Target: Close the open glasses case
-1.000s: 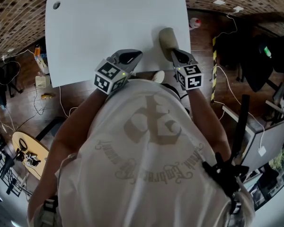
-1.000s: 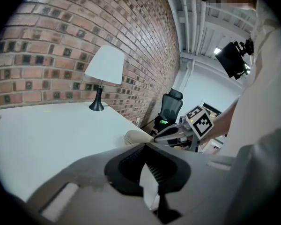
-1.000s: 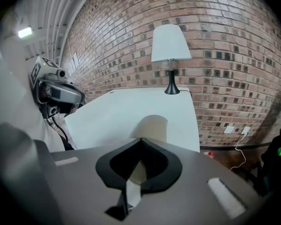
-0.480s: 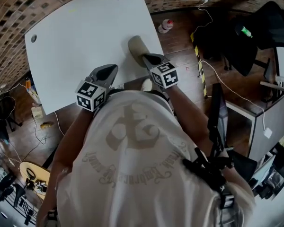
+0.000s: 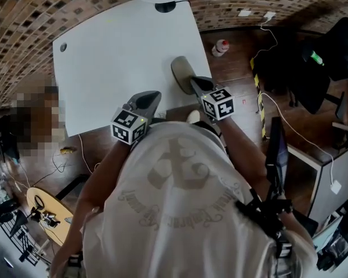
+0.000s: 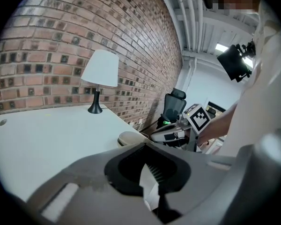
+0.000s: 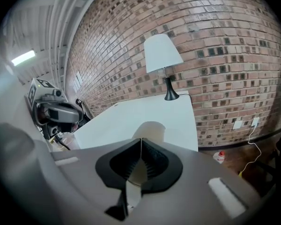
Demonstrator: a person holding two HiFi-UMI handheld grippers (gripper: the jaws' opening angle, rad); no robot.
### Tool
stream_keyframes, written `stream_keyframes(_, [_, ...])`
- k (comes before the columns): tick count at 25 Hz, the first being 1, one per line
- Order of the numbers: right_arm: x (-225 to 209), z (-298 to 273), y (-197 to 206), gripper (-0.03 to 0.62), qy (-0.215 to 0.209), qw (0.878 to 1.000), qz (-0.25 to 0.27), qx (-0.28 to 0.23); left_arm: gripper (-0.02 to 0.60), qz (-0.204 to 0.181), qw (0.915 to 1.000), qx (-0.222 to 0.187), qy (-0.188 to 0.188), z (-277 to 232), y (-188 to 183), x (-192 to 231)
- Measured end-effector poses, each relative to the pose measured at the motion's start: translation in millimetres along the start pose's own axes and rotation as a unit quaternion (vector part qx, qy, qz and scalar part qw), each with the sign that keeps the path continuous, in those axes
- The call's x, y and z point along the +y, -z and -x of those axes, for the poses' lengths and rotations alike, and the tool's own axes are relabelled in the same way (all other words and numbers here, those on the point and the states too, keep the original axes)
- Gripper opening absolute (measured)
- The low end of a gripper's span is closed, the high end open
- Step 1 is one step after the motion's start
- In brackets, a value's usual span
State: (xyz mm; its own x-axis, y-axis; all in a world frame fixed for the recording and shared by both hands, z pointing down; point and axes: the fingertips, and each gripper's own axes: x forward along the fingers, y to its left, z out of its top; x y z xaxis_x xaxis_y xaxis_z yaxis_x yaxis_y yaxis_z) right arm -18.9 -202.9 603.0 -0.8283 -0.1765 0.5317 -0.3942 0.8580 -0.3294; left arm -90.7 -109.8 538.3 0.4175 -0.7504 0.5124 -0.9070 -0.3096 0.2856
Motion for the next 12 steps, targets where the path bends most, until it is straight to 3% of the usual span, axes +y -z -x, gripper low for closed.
stream_keyframes(6, [-4,24,-4,0.012,-0.010,1.000,-0.011,-0.026,0.006,0.011,0.9999,0.003,-0.007,-5,13,-20])
stream_keyframes(12, [-7,59,-3,0.011,-0.005,0.998,-0.027,-0.054,0.006,-0.003,0.9999,0.011,0.004,-9,18,-47])
